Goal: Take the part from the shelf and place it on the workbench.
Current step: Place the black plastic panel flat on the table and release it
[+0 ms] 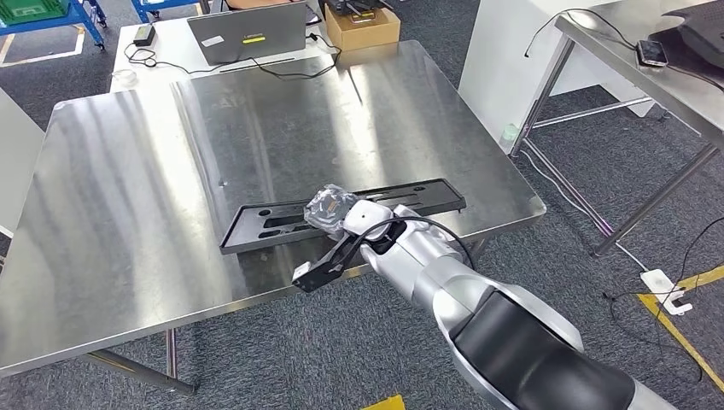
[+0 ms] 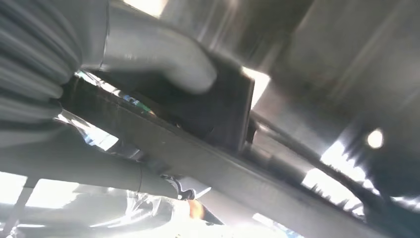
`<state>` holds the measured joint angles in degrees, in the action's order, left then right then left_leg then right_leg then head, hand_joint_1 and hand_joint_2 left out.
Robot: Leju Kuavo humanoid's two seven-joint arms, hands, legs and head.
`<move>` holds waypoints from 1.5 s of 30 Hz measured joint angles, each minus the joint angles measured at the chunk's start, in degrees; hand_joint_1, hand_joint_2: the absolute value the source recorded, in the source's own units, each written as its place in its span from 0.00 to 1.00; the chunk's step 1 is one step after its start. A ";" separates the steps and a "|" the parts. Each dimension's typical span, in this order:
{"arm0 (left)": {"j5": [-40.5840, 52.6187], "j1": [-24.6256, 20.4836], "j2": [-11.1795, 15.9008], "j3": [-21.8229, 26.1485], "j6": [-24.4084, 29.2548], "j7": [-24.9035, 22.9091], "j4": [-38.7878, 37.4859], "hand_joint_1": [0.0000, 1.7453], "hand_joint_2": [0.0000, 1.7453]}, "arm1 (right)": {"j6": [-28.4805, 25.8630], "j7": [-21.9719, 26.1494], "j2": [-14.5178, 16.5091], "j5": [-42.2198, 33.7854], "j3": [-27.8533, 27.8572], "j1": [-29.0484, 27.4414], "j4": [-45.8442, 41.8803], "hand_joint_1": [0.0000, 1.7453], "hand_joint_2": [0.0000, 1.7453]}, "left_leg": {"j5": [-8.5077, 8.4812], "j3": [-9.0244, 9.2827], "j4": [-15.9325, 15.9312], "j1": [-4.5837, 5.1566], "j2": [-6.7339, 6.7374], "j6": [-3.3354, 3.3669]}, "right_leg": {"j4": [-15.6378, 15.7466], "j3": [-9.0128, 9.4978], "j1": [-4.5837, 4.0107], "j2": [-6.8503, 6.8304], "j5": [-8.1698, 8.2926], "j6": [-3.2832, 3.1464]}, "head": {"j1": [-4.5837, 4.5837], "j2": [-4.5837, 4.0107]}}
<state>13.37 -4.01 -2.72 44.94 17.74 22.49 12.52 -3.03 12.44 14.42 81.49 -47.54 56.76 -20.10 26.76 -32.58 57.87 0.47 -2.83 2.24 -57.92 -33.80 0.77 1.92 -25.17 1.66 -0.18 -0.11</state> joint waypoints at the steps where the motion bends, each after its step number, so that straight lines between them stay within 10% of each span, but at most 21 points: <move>1: -0.03 0.00 -0.01 0.24 0.27 -0.31 0.00 0.00 0.75 | -0.15 0.12 0.33 0.27 -0.41 -0.48 0.08 0.00 0.00 | 0.00 -0.01 0.00 -0.01 -0.01 0.00 | 0.00 -0.01 -0.01 -0.01 0.00 0.00 | -0.01 0.00; 4: 0.41 0.06 -0.04 0.65 1.43 -1.97 -0.01 0.00 0.00 | -0.51 0.16 1.12 0.78 -1.39 -1.97 0.42 0.00 0.00 | -0.01 -0.10 0.00 -0.02 -0.06 -0.01 | 0.00 -0.07 -0.01 -0.09 0.00 0.00 | -0.01 0.00; 19: 0.87 0.11 -0.05 3.20 3.38 -2.80 0.00 0.00 0.00 | -5.41 -1.40 0.88 -1.57 -1.76 -2.52 1.35 0.00 0.00 | -0.02 -0.14 0.01 0.02 -0.05 0.00 | 0.01 -0.05 0.07 -0.10 0.00 0.00 | 0.01 0.00; 29: 0.67 0.22 -1.21 6.47 7.32 1.16 0.00 0.00 0.00 | -32.45 -6.54 -3.23 -2.24 11.71 -8.07 -16.71 0.00 0.00 | -0.02 -0.13 0.01 0.03 -0.29 0.00 | 0.12 0.02 0.07 -0.26 -0.01 0.00 | -0.01 0.00; 36: 0.89 0.75 -2.36 9.11 8.54 5.74 0.00 0.00 0.00 | -37.14 25.31 -0.35 -26.88 40.02 -30.92 -57.56 0.00 0.00 | 0.03 -0.32 0.00 0.01 -0.73 0.03 | 0.35 0.02 -0.01 -0.75 -0.13 0.09 | 0.00 0.00; 45: -0.41 0.55 -3.85 13.12 10.56 7.74 0.08 0.00 0.00 | -37.11 26.40 -2.03 -52.11 45.19 -48.74 -79.16 0.00 0.00 | 0.24 -0.16 -0.02 0.10 -0.53 0.18 | 0.45 0.12 -0.03 -0.63 -0.18 0.15 | 0.00 0.00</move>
<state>12.97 -3.46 -6.56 58.06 28.30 30.23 12.60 -40.14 38.84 12.39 29.38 -2.35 8.01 -99.27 27.00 -32.74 57.86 0.57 -3.37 2.42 -57.47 -33.67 0.74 1.29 -25.35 1.81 -0.18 -0.11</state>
